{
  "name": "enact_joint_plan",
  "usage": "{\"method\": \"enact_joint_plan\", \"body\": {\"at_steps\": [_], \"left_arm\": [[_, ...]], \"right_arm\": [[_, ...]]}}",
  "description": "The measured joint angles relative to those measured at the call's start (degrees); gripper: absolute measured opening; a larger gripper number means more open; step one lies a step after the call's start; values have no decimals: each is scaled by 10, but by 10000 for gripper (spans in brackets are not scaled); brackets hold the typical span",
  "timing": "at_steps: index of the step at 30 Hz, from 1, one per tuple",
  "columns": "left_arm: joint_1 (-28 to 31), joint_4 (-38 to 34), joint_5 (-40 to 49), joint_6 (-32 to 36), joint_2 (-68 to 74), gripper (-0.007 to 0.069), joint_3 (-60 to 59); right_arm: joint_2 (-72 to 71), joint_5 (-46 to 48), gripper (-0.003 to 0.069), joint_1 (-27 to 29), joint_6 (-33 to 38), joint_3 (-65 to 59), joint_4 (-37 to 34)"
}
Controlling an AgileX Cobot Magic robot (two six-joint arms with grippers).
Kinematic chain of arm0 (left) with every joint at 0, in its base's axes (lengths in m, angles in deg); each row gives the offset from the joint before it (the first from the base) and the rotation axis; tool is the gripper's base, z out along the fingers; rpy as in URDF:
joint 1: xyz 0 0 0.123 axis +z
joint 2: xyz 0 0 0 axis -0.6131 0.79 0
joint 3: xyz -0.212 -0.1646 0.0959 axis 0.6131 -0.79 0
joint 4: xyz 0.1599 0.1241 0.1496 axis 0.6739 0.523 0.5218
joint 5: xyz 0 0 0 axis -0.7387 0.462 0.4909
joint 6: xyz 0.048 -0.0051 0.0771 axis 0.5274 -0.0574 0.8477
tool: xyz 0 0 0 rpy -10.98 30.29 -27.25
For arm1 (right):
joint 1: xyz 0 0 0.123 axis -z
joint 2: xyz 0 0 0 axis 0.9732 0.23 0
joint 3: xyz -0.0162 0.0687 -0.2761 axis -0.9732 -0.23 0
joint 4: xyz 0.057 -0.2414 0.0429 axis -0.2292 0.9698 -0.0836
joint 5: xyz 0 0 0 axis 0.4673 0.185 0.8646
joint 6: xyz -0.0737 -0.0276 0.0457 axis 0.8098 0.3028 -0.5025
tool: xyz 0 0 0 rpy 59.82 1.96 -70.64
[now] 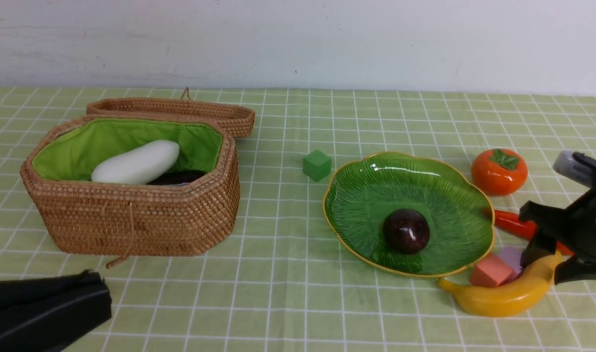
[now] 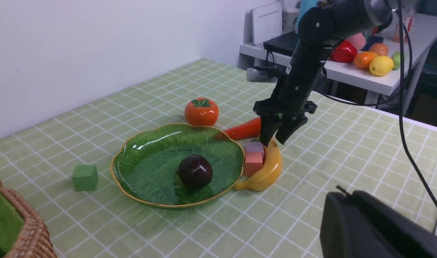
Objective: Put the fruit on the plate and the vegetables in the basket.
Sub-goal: Use the right arm to grab a banana and put it into the right plate
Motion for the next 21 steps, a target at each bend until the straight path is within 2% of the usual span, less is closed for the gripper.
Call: {"method": "enact_joint_plan", "body": {"at_steps": [21], "left_arm": [[0, 0, 40, 0, 0, -13, 0]], "right_arm": [[26, -10, 432, 3, -7, 6, -21]]}}
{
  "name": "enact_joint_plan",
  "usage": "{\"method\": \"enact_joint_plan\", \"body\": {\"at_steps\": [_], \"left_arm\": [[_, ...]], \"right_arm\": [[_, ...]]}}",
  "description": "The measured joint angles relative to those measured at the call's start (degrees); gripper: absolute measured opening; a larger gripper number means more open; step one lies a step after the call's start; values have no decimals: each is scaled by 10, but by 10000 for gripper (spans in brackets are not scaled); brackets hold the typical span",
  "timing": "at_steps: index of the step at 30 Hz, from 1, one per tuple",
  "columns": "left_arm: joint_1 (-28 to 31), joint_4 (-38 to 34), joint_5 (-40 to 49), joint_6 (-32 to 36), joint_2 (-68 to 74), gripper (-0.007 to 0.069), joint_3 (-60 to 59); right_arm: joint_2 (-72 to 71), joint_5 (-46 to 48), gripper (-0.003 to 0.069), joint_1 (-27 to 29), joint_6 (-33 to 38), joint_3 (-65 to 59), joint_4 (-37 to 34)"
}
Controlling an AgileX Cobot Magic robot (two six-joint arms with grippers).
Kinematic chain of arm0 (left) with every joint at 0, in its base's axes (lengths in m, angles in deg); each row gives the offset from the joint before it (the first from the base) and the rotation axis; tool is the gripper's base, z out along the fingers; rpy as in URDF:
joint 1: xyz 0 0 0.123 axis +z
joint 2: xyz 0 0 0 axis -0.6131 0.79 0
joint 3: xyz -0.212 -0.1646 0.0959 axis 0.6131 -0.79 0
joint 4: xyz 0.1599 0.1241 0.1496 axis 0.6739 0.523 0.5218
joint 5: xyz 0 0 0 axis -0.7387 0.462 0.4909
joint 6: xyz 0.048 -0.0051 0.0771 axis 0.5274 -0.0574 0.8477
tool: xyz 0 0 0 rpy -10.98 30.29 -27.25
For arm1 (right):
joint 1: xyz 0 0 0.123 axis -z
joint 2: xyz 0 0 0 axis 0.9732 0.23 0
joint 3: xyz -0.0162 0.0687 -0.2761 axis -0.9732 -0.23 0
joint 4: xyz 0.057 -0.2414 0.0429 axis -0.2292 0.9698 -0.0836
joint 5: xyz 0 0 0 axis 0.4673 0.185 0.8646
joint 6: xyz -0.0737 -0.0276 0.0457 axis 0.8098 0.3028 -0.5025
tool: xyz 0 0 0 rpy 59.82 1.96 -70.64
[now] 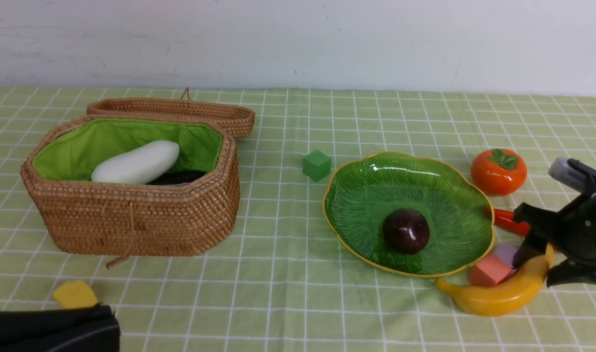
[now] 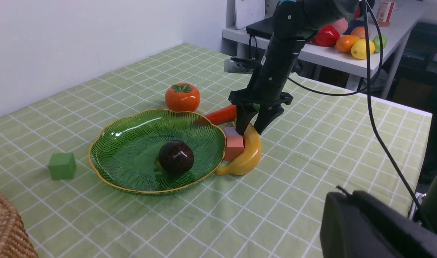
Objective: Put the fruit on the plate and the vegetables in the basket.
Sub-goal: Use the right arm to grab a banana and put it into the right plate
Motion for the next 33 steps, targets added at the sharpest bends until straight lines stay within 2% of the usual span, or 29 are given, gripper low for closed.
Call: {"method": "enact_joint_plan", "body": {"at_steps": [12, 18, 26, 33], "left_arm": [[0, 0, -3, 0, 0, -13, 0], [0, 0, -3, 0, 0, -13, 0], [0, 0, -3, 0, 0, -13, 0], [0, 0, 6, 0, 0, -9, 0]], "right_arm": [[-43, 58, 433, 0, -8, -1, 23], [-38, 53, 433, 0, -14, -9, 28], [-12, 32, 433, -28, -21, -10, 35], [9, 34, 434, -28, -40, -10, 73]]}}
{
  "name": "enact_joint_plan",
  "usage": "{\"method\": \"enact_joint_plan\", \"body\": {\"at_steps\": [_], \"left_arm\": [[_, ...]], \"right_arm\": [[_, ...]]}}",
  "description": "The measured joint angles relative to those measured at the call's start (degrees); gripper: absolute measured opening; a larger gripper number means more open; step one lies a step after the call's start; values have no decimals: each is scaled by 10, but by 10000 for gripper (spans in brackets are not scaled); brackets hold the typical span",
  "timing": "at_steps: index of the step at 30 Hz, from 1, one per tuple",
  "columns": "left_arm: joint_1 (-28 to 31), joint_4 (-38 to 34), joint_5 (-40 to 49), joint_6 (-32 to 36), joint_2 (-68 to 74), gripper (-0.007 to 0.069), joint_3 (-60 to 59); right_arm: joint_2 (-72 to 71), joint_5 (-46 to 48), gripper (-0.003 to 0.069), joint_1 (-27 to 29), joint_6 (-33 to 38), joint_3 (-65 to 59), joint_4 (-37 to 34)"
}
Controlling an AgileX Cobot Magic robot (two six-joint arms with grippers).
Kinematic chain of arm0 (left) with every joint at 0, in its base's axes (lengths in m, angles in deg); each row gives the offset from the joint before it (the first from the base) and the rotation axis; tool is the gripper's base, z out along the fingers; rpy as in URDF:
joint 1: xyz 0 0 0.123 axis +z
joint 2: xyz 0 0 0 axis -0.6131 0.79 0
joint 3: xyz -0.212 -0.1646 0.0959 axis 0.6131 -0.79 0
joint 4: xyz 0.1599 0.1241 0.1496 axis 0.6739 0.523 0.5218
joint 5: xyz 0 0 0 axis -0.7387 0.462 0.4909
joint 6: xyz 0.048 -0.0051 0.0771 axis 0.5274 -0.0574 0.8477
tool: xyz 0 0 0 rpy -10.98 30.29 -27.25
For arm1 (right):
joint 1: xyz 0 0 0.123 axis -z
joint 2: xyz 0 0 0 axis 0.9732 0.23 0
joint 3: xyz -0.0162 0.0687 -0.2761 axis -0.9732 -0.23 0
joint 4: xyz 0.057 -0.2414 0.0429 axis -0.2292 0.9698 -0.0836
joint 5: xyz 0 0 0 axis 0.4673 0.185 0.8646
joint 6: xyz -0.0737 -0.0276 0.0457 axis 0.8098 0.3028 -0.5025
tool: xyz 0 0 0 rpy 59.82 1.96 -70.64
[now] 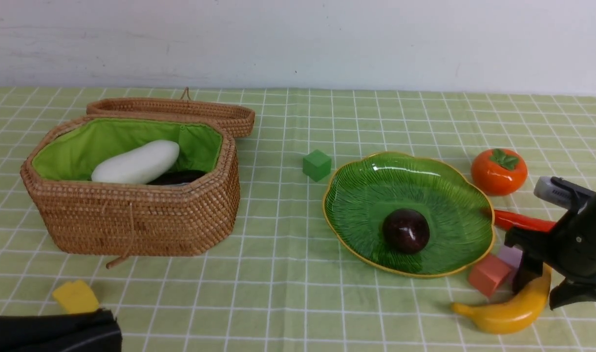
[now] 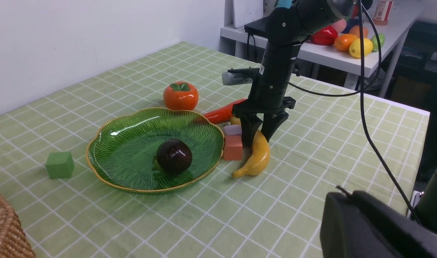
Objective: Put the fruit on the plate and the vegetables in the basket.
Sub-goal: Use the right arm to grab a banana and put it into the right plate
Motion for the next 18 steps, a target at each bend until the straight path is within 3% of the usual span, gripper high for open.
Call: {"method": "enact_joint_plan", "body": {"at_steps": [5, 10, 18], "left_arm": [[0, 0, 3, 1, 0, -5, 0], [0, 0, 2, 2, 0, -2, 0], [0, 2, 7, 2, 0, -2, 0]], "right_arm": [[15, -6, 422, 0, -5, 0, 11], [20, 0, 325, 0, 6, 4, 18], [-2, 52, 317, 0, 49, 11, 35]]}}
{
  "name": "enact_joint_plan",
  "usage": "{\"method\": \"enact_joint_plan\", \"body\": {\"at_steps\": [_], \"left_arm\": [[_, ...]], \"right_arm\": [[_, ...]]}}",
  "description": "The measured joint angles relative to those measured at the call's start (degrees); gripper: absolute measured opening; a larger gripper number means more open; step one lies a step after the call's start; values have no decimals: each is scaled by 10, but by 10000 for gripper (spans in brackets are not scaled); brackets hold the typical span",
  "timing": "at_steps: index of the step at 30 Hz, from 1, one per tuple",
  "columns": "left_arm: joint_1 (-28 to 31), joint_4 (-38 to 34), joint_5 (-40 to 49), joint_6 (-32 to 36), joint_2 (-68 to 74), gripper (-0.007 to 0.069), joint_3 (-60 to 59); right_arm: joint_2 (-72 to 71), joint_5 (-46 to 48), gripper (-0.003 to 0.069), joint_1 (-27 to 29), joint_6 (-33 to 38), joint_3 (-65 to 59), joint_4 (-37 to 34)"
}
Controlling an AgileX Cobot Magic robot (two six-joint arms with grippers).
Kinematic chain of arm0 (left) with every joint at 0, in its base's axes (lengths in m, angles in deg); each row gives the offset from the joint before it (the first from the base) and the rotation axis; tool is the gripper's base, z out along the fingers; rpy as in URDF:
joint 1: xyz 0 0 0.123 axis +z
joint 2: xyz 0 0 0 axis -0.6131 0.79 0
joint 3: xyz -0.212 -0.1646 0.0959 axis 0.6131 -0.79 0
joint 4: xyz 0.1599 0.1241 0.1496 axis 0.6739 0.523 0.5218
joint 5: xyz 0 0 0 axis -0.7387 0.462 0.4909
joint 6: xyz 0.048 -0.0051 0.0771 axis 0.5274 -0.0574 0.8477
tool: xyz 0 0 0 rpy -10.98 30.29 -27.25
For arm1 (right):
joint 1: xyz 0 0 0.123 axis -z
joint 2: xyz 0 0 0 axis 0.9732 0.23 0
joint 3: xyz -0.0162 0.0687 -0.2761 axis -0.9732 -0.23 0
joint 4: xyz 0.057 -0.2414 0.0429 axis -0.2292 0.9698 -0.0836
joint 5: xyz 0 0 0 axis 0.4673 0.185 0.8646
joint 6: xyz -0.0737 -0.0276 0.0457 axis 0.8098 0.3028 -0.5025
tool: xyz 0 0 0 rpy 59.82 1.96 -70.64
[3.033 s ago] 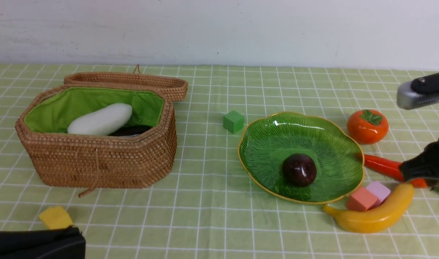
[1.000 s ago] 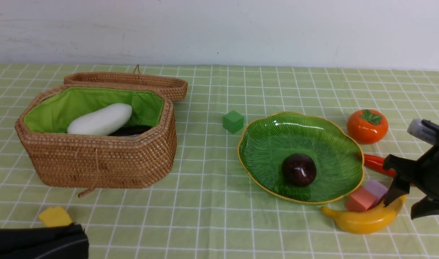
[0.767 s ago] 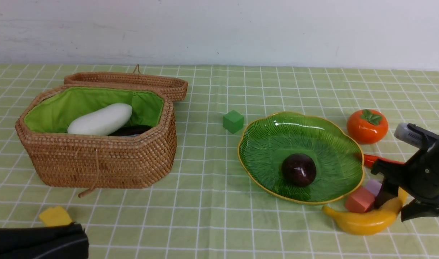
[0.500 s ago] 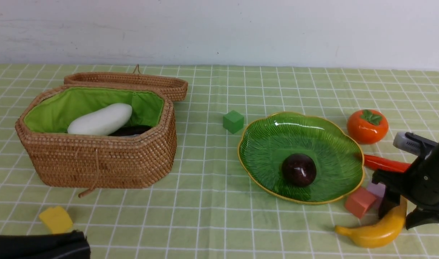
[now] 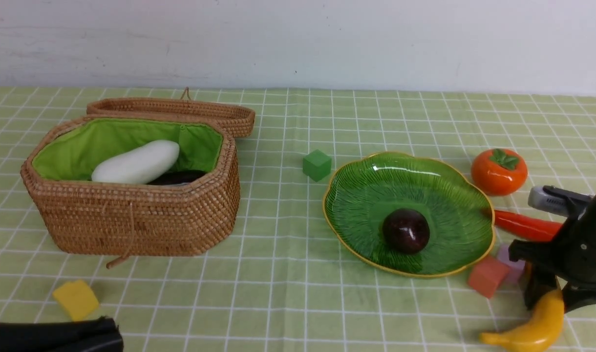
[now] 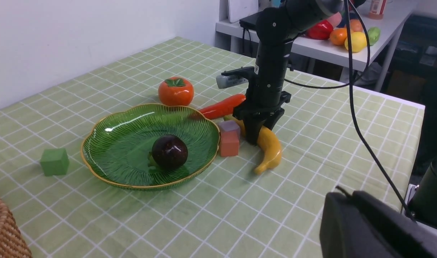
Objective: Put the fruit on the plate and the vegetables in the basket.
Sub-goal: Use the right arm to grab a banana and put it into the right plate
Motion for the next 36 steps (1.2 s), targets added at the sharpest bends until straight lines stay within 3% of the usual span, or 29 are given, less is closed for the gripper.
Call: {"method": "enact_joint_plan", "body": {"at_steps": [8, 12, 21, 26, 36], "left_arm": [[0, 1, -17, 0, 0, 4, 0], [0, 1, -51, 0, 0, 4, 0], [0, -2, -190, 0, 0, 7, 0], [0, -5, -235, 0, 0, 7, 0], [0, -6, -237, 0, 0, 8, 0]], "right_arm": [[-152, 77, 317, -1, 1, 58, 1], [-172, 78, 317, -30, 63, 108, -19], [-32, 40, 317, -104, 205, 225, -34], [60, 37, 317, -104, 216, 293, -12], [134, 20, 317, -104, 217, 322, 7]]}}
